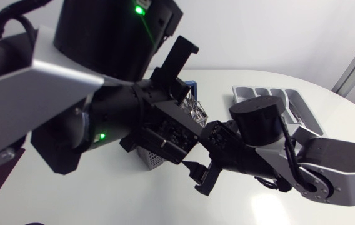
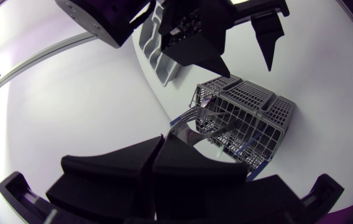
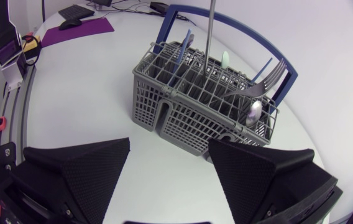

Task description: Unload the cutlery basket into the drawer organizer.

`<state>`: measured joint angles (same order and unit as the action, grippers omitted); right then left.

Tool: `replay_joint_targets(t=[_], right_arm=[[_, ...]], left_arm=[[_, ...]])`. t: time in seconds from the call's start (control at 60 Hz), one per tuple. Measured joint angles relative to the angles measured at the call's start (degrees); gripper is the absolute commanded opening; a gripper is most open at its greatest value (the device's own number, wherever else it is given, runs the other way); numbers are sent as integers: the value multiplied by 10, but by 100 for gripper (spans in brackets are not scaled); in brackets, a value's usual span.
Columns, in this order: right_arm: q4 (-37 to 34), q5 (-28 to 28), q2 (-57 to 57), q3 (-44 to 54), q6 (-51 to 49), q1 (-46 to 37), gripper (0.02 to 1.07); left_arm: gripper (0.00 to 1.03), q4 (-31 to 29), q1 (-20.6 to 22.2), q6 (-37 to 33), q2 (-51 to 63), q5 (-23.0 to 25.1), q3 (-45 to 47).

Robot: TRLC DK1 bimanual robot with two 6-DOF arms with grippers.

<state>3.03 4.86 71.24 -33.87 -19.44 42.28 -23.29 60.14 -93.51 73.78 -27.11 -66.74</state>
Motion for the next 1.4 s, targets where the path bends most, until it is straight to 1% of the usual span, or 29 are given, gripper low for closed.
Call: replay_joint_targets(t=[0.133,0.25,0.3,0.417,0.517,0.633,0.683,0.767,0.867,0.95,1.117,1.15,1.217,1.267,1.317,1.4], right_arm=[[-1,3,-32,2,4,0,93],[-4,2,-82,9,4,0,93],[-9,-2,-105,16,4,-1,93],[-18,-19,-161,36,9,-1,93],[-28,-41,-204,53,10,-1,93],[-37,-66,-244,66,10,-1,93],[-41,-74,-257,66,10,-1,93],[-41,-85,-273,66,10,-1,93],[-41,-98,-278,66,10,-1,93],[-41,-106,-278,66,10,0,93],[-19,-120,-273,66,10,0,92],[-13,-123,-269,66,10,0,87],[-1,-126,-257,66,10,0,83],[5,-127,-246,66,10,0,79],[14,-127,-234,66,10,0,77],[31,-129,-212,64,10,0,68]], left_arm=[[17,-22,7,6,1,-3,-27],[17,-42,12,41,4,-10,-63],[17,-56,12,71,9,-16,-85],[17,-98,6,159,28,-20,-134],[18,-166,-4,272,58,-21,-188],[18,-221,-22,399,98,-16,-233],[18,-249,-33,455,117,6,-254],[19,-285,-52,536,147,59,-287],[19,-315,-79,612,176,117,-326],[19,-326,-99,665,195,157,-355],[19,-330,-118,729,211,206,-369],[19,-330,-120,739,214,216,-369],[19,-332,-123,756,223,239,-369],[19,-334,-125,763,228,249,-369],[19,-334,-128,770,231,258,-369],[19,-335,-133,775,234,273,-369]])
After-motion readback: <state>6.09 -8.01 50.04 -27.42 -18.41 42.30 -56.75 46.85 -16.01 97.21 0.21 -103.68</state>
